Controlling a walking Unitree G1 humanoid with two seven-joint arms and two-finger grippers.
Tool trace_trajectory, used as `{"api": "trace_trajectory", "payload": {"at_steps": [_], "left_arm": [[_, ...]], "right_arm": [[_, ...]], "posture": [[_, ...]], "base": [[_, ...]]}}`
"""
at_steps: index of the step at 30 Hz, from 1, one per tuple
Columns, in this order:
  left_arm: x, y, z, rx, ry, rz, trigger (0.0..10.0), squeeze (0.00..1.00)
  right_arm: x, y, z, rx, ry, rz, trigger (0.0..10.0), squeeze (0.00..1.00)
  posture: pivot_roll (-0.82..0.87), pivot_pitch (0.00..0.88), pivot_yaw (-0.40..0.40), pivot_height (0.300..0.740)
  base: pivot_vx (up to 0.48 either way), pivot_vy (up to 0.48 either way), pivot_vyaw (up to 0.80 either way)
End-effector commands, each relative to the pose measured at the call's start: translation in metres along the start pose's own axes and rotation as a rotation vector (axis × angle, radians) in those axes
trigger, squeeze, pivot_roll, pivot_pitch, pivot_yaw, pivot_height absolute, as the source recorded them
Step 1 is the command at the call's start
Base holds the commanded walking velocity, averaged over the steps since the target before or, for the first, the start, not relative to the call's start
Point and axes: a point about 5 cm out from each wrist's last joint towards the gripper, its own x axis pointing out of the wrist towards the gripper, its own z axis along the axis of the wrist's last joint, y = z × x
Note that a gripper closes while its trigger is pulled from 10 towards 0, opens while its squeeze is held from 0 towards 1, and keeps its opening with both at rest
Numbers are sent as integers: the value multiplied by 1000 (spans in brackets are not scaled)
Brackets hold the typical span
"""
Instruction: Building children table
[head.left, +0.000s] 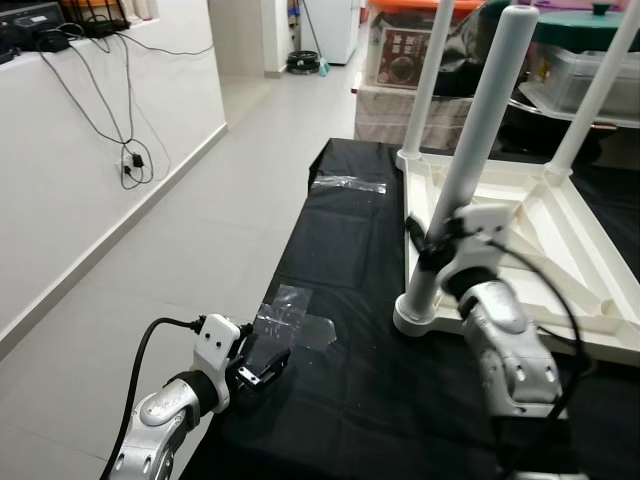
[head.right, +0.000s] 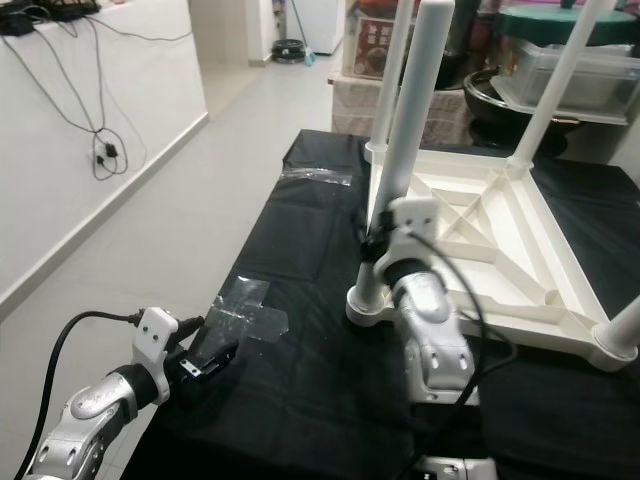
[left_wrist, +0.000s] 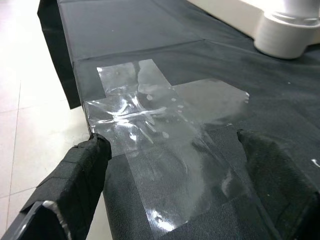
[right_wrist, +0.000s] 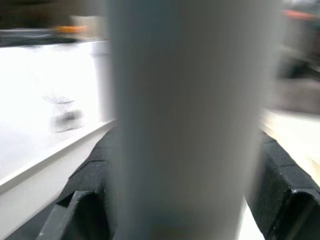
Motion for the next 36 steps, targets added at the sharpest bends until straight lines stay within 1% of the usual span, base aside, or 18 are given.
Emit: {"api": "trace_trajectory", "payload": {"at_steps": [1,6,7,9,10,11,12,15,19,20,25,30,31,32,33,34,35,36], "left_arm": [[-1,-1,-4,-7,16,-6,10000,0],[0,-1,-3,-7,12,-6,10000,0],[-1,0,-3,-7,12,-5,10000,0],[-1,0,-3,-7,12,-5,10000,0],[-1,0,-4,-7,12,-4,10000,0],[-2,-1,-4,-8,13,-3,10000,0],[-3,0,-4,-8,14,-2,10000,0],[-4,0,-5,-7,16,0,10000,0],[-5,0,-4,-7,16,-1,10000,0],[-3,0,-4,-7,16,-4,10000,0],[-2,-2,-3,-6,14,-9,10000,0],[-1,0,-2,-6,12,-9,10000,0],[-1,0,-2,-6,12,-8,10000,0],[-1,0,-2,-6,12,-8,10000,0],[-1,0,-3,-8,13,-7,10000,0],[-1,0,-3,-8,13,-7,10000,0],[-1,-1,-4,-10,12,-7,10000,0],[-1,-1,-4,-10,12,-7,10000,0]], "right_arm": [[2,1,9,-15,-36,163,10000,0],[-4,4,8,-80,17,305,10000,0],[-7,8,2,-95,39,361,8275,0],[-7,8,2,-95,39,361,8275,0],[-8,10,-2,-103,53,398,2784,0],[-9,12,-6,-100,67,418,2784,0],[-9,13,-13,-105,88,396,0,0],[-7,12,-25,-95,140,289,0,0],[-6,0,-48,-4,251,-159,0,0],[-14,-6,-57,3,297,-395,0,0],[-31,4,-65,-26,339,-528,0,0],[-38,35,-68,-44,386,-437,0,0],[-37,40,-68,-48,388,-408,10000,0],[-37,40,-68,-48,388,-408,10000,0],[-33,39,-61,-9,321,-389,10000,192],[-33,39,-61,-9,321,-389,10000,192],[-28,35,-55,-3,282,-355,10000,1000],[-28,35,-55,-3,282,-355,10000,1000]], "posture": [[39,0,-41,740],[47,0,-47,740],[47,0,-47,740],[47,0,-47,740],[47,0,-47,740],[55,0,-49,740],[56,0,-49,740],[55,0,-48,740],[52,0,-46,740],[48,0,-42,740],[52,0,-44,740],[49,0,-45,740],[44,0,-45,740],[44,0,-45,740],[44,0,-45,740],[44,0,-45,740],[40,0,-42,740],[40,0,-42,740]], "base": [[0,0,0],[0,0,0],[0,0,0],[0,0,0],[0,0,0],[0,0,0],[0,0,0],[0,0,0],[0,0,0],[0,0,0],[0,0,0],[0,0,0],[0,0,0],[0,0,0],[0,0,0],[0,0,0],[0,0,0],[0,0,0]]}}
